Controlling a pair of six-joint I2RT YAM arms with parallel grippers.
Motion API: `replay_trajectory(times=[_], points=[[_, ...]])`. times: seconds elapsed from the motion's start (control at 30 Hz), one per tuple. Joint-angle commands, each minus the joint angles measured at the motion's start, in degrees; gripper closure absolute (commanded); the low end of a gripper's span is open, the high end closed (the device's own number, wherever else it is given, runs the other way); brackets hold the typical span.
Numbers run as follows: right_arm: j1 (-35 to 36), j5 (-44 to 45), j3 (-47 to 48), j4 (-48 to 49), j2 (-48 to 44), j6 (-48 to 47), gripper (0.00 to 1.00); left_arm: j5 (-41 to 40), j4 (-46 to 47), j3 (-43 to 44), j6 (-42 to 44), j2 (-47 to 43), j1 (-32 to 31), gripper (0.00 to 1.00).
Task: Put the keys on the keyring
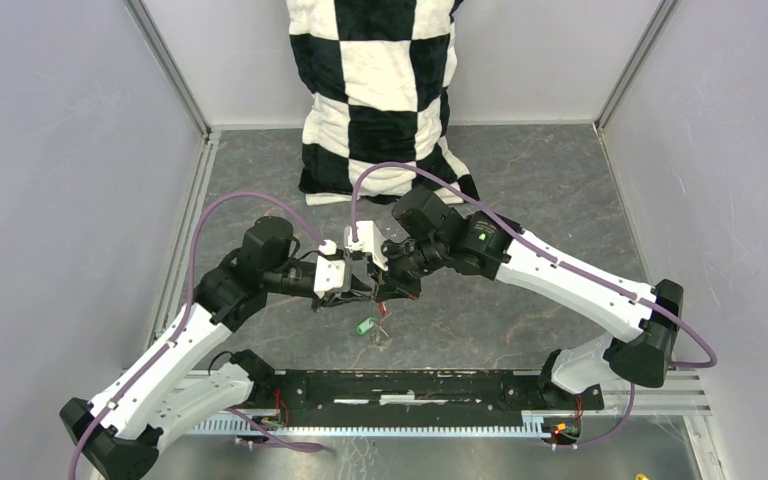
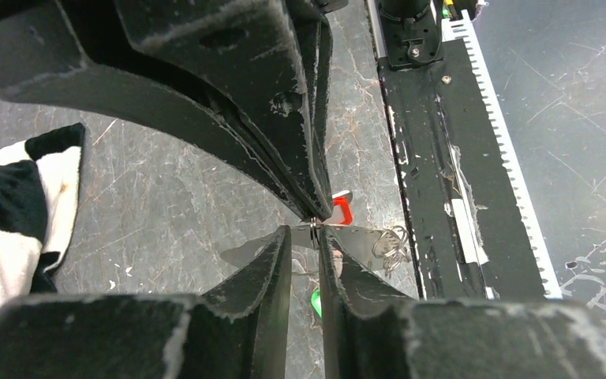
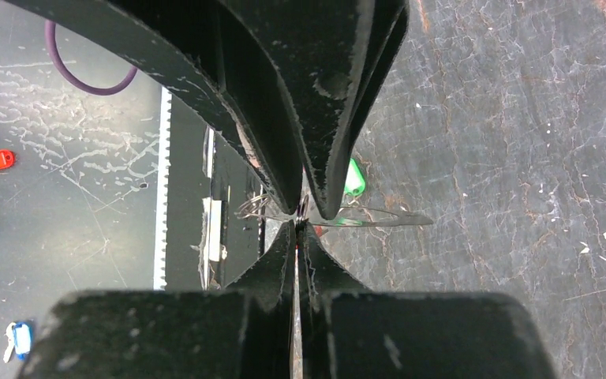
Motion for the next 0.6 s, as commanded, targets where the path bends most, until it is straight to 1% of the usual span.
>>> replay_trajectory(times=[0.0, 0.07, 0.17, 0.23, 0.33, 0.4, 0.5, 0.57], points=[[0.7, -2.6, 2.9, 4.1, -0.4, 1.0, 1.0, 0.8, 3.4, 0.0, -0.9, 0.4, 0.1, 0.76], [0.7, -2.6, 2.9, 4.4, -0.6, 1.1, 1.0, 0.7, 2.7, 0.0, -0.7, 0.4, 0.1, 0.76], [0.7, -3.0, 2.8, 4.6, -0.5, 1.1, 1.0, 0.4, 2.1, 0.1, -0.7, 0.4, 0.1, 0.69], [0.7, -3.2, 2.8, 4.7, -0.3, 1.2, 1.0, 0.4, 2.0, -0.1, -0.6, 0.3, 0.1, 0.66], [0.7, -3.8, 2.5, 5.5, -0.5, 1.5, 1.0, -0.2, 3.1, -1.0, -1.5, -0.2, 0.1, 0.66], [0.7, -3.9, 2.2, 6.2, -0.8, 1.8, 1.0, -0.9, 4.8, -1.9, -2.6, -0.9, 0.1, 0.71], [0.8, -3.9, 1.9, 6.5, -1.1, 1.9, 1.0, -1.9, 6.4, -2.5, -2.7, -2.0, 0.1, 0.86], [0.7, -4.0, 1.6, 6.6, -1.2, 2.0, 1.0, -2.2, 6.4, -2.4, -2.2, -2.2, 0.1, 0.93]])
